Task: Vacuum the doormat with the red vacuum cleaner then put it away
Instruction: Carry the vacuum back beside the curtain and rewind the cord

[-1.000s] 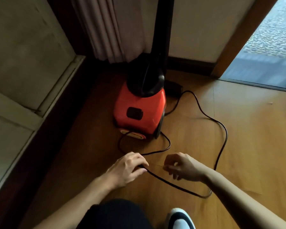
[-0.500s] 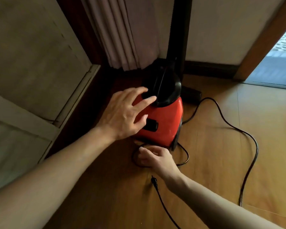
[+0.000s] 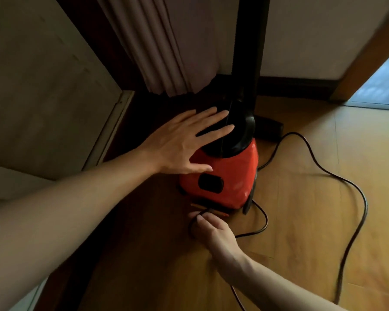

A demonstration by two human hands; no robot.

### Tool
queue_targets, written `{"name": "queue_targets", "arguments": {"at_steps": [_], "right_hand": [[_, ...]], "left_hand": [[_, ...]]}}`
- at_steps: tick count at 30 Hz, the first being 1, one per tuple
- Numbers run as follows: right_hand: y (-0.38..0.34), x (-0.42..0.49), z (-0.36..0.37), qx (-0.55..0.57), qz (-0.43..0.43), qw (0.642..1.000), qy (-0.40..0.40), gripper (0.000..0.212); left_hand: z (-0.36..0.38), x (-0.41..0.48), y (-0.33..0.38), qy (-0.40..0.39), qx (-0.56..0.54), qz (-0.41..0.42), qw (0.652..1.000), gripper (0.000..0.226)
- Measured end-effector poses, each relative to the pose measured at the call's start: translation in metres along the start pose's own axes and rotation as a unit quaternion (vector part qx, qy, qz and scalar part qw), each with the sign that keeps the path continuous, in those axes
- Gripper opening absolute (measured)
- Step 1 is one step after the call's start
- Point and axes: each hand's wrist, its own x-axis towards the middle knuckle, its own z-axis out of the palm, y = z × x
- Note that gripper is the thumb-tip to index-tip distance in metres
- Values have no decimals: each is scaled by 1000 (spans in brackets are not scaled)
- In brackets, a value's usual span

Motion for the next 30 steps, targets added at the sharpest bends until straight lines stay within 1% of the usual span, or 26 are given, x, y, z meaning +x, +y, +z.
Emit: {"name": "queue_targets", "arguments": {"at_steps": [3, 6, 8, 11, 14, 17, 19, 21, 22, 23, 24, 26, 27, 28, 30], "right_hand": [[18, 9, 8, 21, -63, 998, 12, 28], [31, 12, 24, 49, -111, 992, 45, 28], [33, 10, 32, 43, -118, 990, 63, 29], [27, 4, 35, 22, -113, 990, 84, 32], [23, -7, 46, -44, -116, 986, 110, 33], [25, -19, 53, -100, -144, 980, 94, 26], [28, -19, 56, -207, -153, 964, 74, 25], [31, -15, 64, -333, -148, 930, 52, 42], [32, -16, 69, -362, -146, 919, 45, 52], [31, -16, 73, -365, -158, 917, 39, 57], [27, -16, 75, -348, -177, 920, 35, 58], [16, -16, 77, -275, -216, 936, 32, 48], [15, -14, 77, -251, -233, 939, 35, 42], [17, -11, 77, -252, -250, 934, 47, 38], [27, 1, 80, -309, -248, 915, 69, 32]], "left_hand": [[17, 4, -5, 37, -22, 16, 999, 92], [28, 5, -12, 81, -22, 41, 996, 81], [31, 6, -16, 102, -11, 55, 993, 75], [34, 5, -17, 109, 3, 65, 992, 74], [30, 3, -14, 102, -10, 67, 993, 76], [29, 1, -11, 102, -19, 56, 993, 75], [31, 1, -9, 115, -14, 54, 992, 75], [31, 2, -7, 125, -1, 52, 991, 75], [32, 2, -6, 123, -1, 50, 991, 75], [34, 1, -7, 126, -1, 45, 991, 75], [35, 1, -8, 131, 1, 41, 990, 74], [36, 1, -6, 142, -1, 42, 989, 74], [36, 2, -5, 142, -4, 44, 989, 74], [37, 2, -4, 140, -7, 43, 989, 74], [40, 2, -4, 143, -6, 39, 989, 74]]}}
